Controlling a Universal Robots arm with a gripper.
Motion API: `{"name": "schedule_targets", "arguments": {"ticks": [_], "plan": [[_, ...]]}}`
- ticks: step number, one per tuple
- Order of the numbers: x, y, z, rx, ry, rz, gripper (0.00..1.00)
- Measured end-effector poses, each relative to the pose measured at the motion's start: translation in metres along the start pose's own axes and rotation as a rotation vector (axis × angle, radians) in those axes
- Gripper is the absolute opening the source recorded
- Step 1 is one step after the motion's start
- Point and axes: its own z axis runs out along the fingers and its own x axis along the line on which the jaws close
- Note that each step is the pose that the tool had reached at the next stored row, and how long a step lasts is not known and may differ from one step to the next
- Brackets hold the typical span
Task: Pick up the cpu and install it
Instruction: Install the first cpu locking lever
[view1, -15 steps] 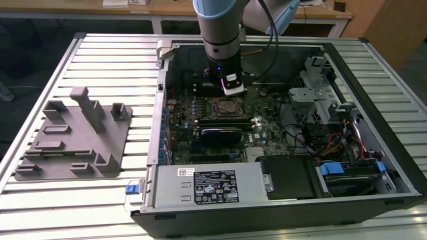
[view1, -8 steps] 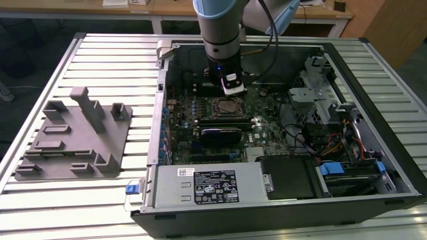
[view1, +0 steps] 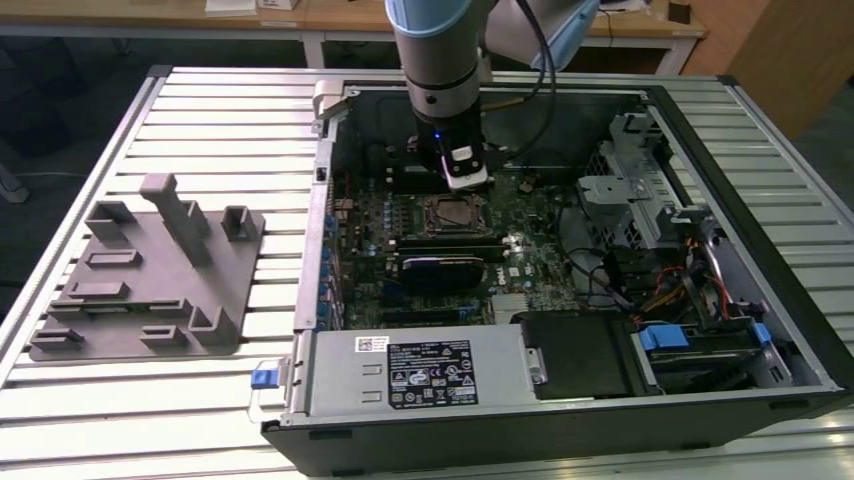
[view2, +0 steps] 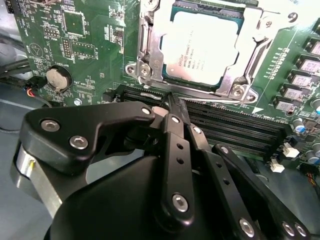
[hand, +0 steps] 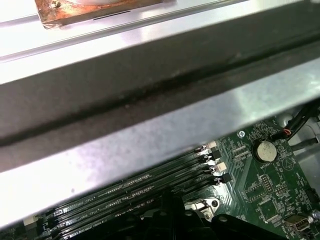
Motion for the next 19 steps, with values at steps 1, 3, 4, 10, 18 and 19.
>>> {"name": "schedule_targets", "arguments": {"ticks": [1,3,4,10,18,19], "plan": [[0.0001,0.0000,0.0002,0.0017,-0.0007,0.000,0.11],[0.0001,-0.0001,0.0004,0.0070,-0.0028,-0.001,0.11],[0.0001,-0.0001,0.0005,0.0102,-0.0040,-0.002,0.11],[0.0001,-0.0007,0.0018,0.0312,-0.0121,-0.007,0.11],[0.0001,-0.0020,0.0038,0.0382,-0.0147,-0.008,0.11],[0.0001,-0.0020,0.0038,0.0382,-0.0147,-0.008,0.11]]}}
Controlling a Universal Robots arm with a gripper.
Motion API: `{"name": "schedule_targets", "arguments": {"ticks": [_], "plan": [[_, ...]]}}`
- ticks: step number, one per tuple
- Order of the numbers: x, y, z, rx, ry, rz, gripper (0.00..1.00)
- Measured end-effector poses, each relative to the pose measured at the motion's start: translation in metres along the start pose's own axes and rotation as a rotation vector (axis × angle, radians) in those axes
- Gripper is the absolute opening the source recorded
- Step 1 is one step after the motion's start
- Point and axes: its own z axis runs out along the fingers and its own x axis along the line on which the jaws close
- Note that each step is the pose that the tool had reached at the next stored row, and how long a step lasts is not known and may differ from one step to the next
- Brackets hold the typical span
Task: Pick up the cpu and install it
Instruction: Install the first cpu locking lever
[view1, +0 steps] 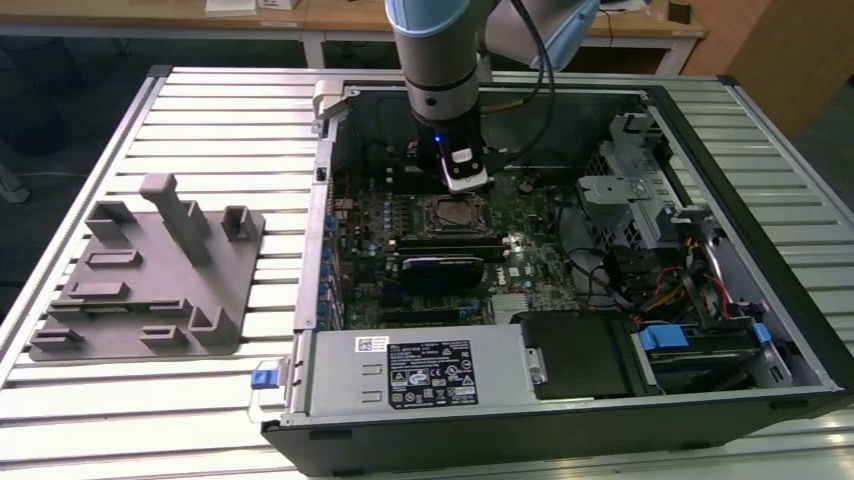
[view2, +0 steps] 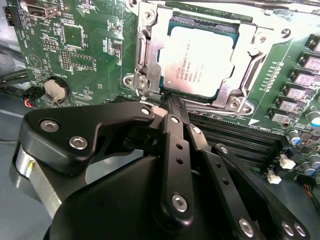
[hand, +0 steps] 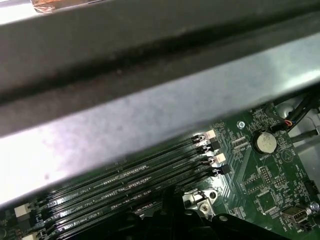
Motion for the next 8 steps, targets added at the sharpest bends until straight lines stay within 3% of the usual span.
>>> {"name": "schedule_targets", "arguments": {"ticks": [5,8], "plan": [[-0.0002,0.0002,-0.0007,-0.0006,-0.0002,0.000,0.11],[-0.0009,0.0013,-0.0061,-0.0003,0.0000,0.000,0.11]]}}
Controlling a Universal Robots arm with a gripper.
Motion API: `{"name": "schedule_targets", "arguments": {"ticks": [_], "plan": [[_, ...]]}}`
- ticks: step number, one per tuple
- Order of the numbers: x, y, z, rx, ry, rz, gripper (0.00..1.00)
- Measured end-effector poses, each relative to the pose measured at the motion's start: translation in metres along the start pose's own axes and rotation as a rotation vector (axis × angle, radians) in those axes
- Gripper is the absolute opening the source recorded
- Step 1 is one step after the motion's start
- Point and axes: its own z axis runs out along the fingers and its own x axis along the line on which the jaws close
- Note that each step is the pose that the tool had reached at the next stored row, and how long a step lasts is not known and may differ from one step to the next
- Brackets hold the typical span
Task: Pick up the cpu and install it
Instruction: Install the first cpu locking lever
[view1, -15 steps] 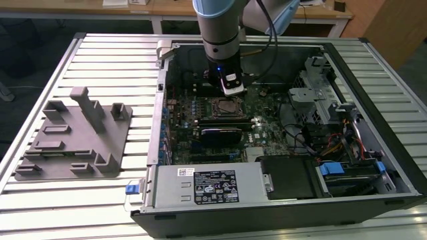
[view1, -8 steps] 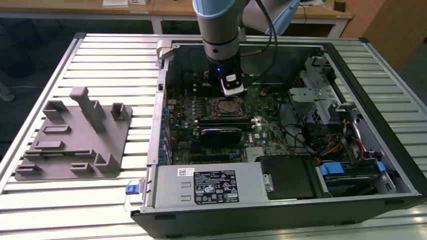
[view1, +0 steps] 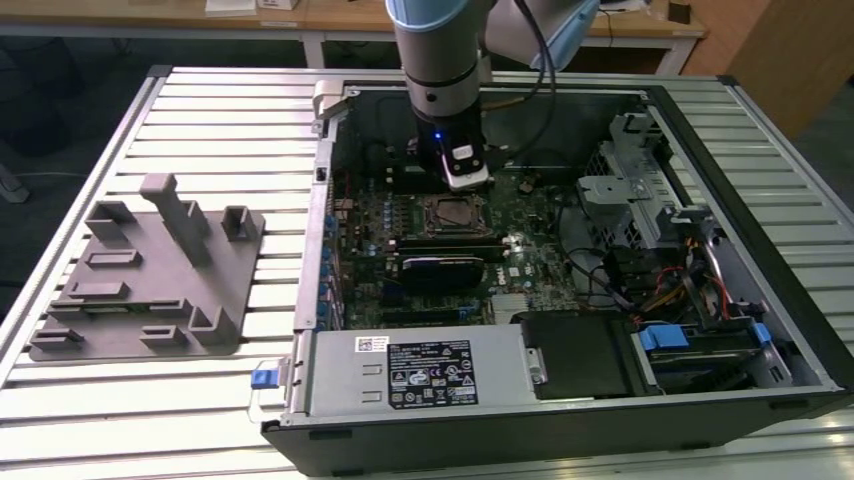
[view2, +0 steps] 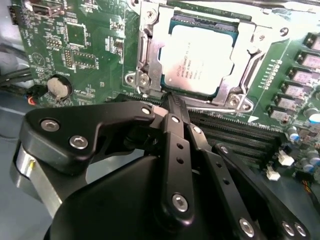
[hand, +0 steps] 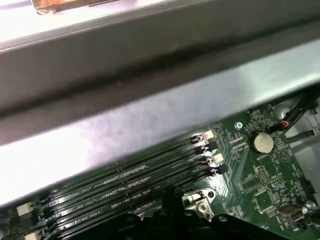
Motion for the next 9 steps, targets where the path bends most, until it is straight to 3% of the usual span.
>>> {"name": "schedule_targets", "arguments": {"ticks": [5,9], "plan": [[-0.0011,0.0017,-0.0080,0.0000,0.0000,0.000,0.11],[-0.0007,0.0025,-0.0091,-0.0008,0.0002,0.000,0.11]]}}
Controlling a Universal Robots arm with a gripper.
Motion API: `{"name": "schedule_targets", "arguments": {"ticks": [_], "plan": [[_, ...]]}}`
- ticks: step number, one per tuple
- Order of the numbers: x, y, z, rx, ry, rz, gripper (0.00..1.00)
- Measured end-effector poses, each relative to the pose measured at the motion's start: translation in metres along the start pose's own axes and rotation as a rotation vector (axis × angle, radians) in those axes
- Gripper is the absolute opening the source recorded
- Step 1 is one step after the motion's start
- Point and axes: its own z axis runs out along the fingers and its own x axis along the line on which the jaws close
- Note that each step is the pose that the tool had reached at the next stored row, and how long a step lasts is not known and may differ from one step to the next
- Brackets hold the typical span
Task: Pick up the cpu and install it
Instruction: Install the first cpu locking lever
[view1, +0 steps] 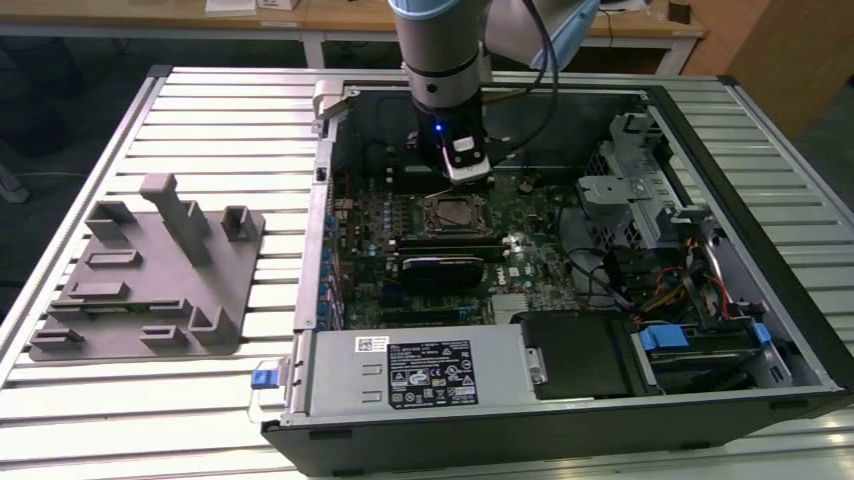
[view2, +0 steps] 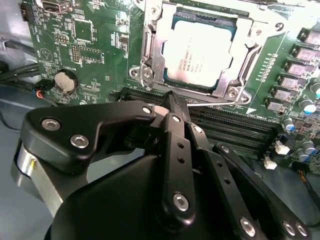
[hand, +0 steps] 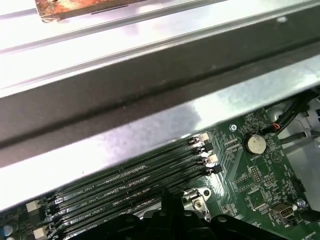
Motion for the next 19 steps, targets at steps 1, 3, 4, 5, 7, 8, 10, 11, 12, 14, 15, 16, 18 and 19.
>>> {"name": "schedule_targets", "arguments": {"ticks": [1,3,4,5,7,8,10,11,12,14,15,16,18,19], "plan": [[0.0004,0.0001,0.0000,-0.0004,0.0002,0.000,0.11],[0.0015,0.0007,-0.0001,-0.0006,0.0003,0.000,0.11],[0.0022,0.0010,-0.0001,-0.0006,0.0002,0.000,0.11],[0.0028,0.0015,-0.0001,-0.0005,0.0002,0.000,0.11],[0.0038,0.0024,-0.0001,-0.0006,0.0003,0.000,0.11],[0.0044,0.0030,0.0000,-0.0010,0.0004,0.000,0.11],[0.0053,0.0035,-0.0001,-0.0012,0.0006,0.000,0.11],[0.0057,0.0035,-0.0001,-0.0016,0.0008,0.000,0.11],[0.0061,0.0036,-0.0001,-0.0026,0.0011,0.001,0.11],[0.0069,0.0035,0.0003,-0.0053,0.0023,0.000,0.11],[0.0071,0.0034,0.0007,-0.0062,0.0027,-0.001,0.11],[0.0073,0.0033,0.0012,-0.0068,0.0032,-0.004,0.11],[0.0076,0.0030,0.0019,-0.0078,0.0049,-0.012,0.11],[0.0077,0.0029,0.0024,-0.0087,0.0062,-0.018,0.11]]}}
